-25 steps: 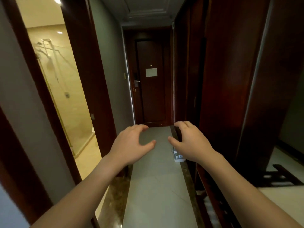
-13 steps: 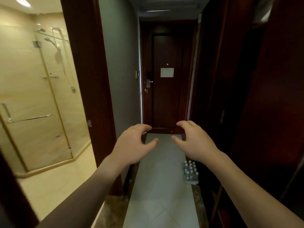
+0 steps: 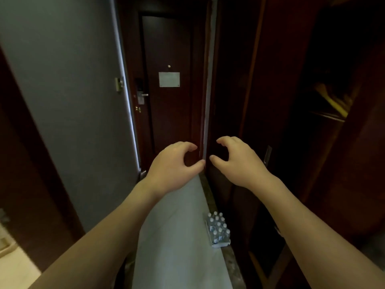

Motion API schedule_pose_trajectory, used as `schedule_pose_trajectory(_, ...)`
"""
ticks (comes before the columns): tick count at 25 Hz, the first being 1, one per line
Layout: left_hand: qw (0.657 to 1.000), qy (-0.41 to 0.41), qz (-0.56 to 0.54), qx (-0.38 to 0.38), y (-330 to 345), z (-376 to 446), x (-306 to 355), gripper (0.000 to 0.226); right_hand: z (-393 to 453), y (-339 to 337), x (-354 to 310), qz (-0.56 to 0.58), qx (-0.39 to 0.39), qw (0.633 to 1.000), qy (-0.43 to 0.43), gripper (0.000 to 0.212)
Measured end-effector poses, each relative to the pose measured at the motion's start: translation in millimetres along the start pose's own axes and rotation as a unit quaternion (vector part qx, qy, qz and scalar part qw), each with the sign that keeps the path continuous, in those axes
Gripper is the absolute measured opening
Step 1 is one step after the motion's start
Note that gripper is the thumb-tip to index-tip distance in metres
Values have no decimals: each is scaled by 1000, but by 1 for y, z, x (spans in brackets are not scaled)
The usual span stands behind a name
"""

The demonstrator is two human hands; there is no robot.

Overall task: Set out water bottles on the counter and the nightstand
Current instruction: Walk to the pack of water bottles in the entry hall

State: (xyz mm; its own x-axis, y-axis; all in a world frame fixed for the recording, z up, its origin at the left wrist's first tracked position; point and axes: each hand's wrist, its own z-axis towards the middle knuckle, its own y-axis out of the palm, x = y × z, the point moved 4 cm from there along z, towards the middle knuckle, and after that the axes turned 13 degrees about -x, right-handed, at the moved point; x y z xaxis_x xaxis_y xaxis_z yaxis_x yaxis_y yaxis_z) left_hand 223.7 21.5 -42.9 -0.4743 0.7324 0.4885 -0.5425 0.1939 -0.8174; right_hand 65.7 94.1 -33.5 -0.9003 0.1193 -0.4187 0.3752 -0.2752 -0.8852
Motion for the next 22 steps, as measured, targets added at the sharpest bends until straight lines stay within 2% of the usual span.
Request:
schedule_pose_trajectory(4, 999, 8, 7, -39, 44, 110, -57, 53, 110, 24, 60, 5, -1, 1000, 26, 60)
schedule_pose_trajectory(8, 999, 3, 30, -40, 77, 227, -123, 53, 239, 52, 119, 16, 12, 1000, 20, 60)
schedule_pose_trajectory(16, 998, -21, 24, -49, 87, 446, -236, 56, 487, 66, 181, 1, -12, 1000, 11, 60)
schedule_pose_trajectory(19, 998, 3, 8, -60, 97, 524, -281, 54, 557, 82, 204, 0, -18, 999, 31, 59)
schedule_pose_trajectory(22, 993, 50, -11, -105, 132, 593, -321, 54, 602, 108, 244, -9, -7, 996, 85, 59)
